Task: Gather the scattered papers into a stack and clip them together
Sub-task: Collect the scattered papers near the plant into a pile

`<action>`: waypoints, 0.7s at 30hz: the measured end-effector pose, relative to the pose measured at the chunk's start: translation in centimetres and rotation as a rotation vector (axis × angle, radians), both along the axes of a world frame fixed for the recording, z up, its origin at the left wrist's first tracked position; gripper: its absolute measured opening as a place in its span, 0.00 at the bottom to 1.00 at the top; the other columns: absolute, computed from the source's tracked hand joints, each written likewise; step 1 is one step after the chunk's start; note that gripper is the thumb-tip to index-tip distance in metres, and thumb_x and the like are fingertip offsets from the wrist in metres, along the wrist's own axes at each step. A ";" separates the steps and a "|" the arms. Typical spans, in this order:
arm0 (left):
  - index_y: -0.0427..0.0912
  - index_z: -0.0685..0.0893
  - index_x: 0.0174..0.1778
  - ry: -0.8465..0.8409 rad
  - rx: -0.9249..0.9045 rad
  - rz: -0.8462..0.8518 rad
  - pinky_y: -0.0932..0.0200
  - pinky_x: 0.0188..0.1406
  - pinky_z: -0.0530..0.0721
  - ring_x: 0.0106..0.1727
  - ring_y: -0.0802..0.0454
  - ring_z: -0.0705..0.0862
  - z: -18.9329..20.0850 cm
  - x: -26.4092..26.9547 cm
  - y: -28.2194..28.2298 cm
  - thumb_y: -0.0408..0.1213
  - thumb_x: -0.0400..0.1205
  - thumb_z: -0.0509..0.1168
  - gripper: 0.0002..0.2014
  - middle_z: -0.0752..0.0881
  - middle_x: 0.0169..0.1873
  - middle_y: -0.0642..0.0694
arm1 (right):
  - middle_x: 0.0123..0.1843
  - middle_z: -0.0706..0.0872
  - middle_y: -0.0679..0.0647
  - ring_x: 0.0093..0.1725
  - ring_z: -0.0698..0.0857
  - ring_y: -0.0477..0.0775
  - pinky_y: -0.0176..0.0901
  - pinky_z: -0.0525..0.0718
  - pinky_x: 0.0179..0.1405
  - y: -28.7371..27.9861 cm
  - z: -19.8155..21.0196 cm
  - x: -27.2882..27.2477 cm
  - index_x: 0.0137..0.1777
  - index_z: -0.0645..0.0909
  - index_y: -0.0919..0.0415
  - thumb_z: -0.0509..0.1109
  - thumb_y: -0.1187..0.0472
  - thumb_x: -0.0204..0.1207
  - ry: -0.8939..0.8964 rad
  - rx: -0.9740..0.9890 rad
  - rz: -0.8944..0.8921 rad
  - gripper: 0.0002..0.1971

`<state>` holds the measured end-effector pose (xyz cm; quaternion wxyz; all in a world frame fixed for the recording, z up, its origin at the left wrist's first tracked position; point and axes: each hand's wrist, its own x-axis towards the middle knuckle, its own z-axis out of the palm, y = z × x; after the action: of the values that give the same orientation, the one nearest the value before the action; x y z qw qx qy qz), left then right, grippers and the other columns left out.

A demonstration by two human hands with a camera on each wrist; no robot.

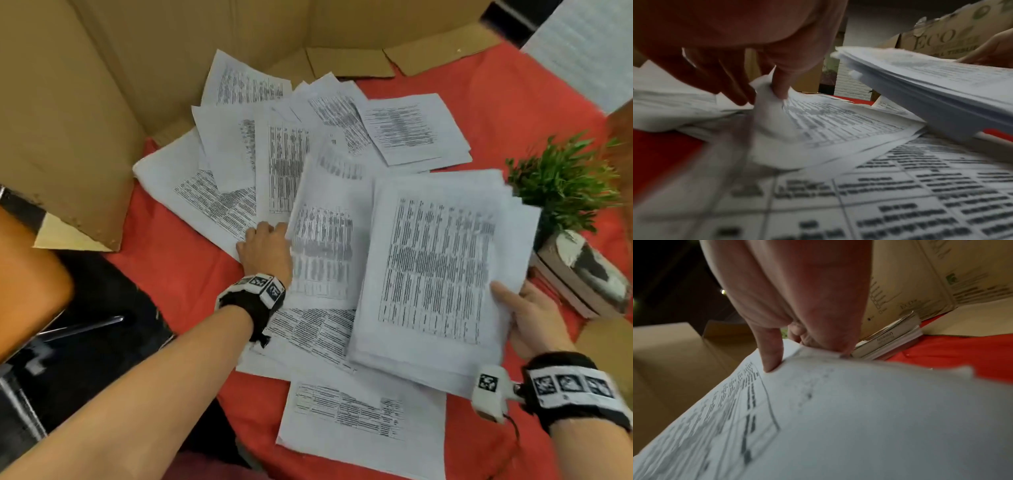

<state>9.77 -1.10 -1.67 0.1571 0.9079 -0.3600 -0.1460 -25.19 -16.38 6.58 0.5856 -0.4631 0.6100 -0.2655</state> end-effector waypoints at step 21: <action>0.50 0.90 0.42 0.165 -0.242 -0.973 0.54 0.43 0.82 0.35 0.57 0.81 13.8 -3.8 -8.5 0.49 0.78 0.71 0.07 0.89 0.32 0.55 | 0.50 0.89 0.52 0.49 0.89 0.61 0.62 0.74 0.65 2.5 4.9 9.5 0.49 0.86 0.56 0.68 0.64 0.75 0.887 -1.165 0.997 0.07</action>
<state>5.96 -9.56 12.13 0.2030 0.5956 -0.7422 -0.2305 -15.65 -13.86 11.48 0.0138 -0.9600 0.2762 -0.0439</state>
